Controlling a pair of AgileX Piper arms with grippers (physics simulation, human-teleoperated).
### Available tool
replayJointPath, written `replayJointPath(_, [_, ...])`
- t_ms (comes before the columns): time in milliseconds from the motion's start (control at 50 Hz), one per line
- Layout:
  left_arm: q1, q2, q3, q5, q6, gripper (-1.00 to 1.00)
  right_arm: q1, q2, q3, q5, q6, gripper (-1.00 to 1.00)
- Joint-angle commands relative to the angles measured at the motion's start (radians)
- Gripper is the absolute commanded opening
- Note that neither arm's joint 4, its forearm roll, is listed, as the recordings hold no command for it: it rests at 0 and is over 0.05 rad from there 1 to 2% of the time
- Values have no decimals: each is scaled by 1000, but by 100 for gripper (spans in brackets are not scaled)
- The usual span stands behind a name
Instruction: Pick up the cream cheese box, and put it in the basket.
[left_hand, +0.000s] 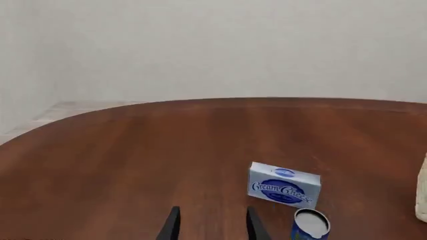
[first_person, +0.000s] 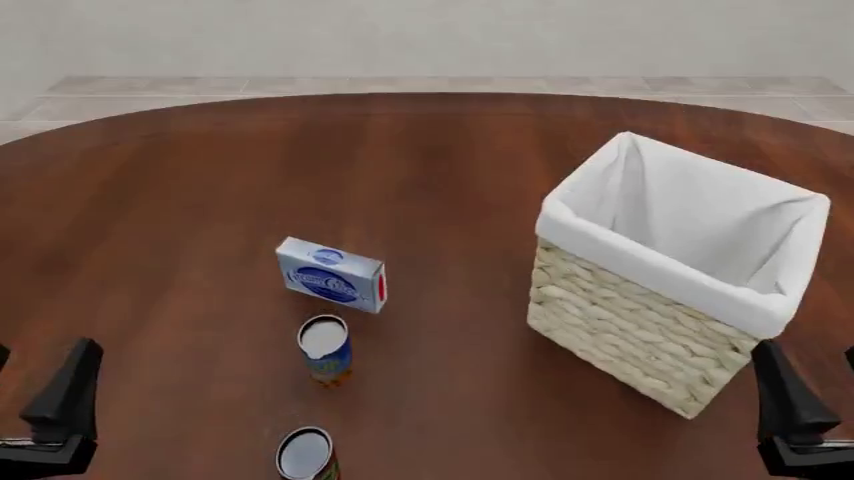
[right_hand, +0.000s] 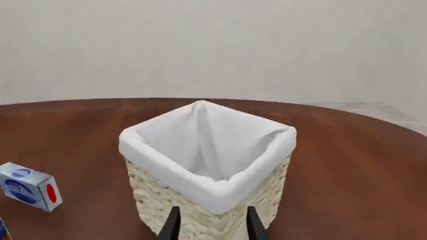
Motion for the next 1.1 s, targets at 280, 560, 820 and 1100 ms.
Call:
replayJointPath(280, [3, 166, 0, -135, -11, 100, 4, -1, -9, 10, 13, 100])
replayJointPath(560, [3, 170, 0, -143, -9, 100, 13, -1, -12, 13, 14, 100])
replayJointPath(820, [-2, 150, 0, -126, -12, 100, 28, -1, -32, 39, 6, 100])
replayJointPath(1100, [-10, 138, 0, -113, -13, 100, 94, -1, -71, 77, -15, 100])
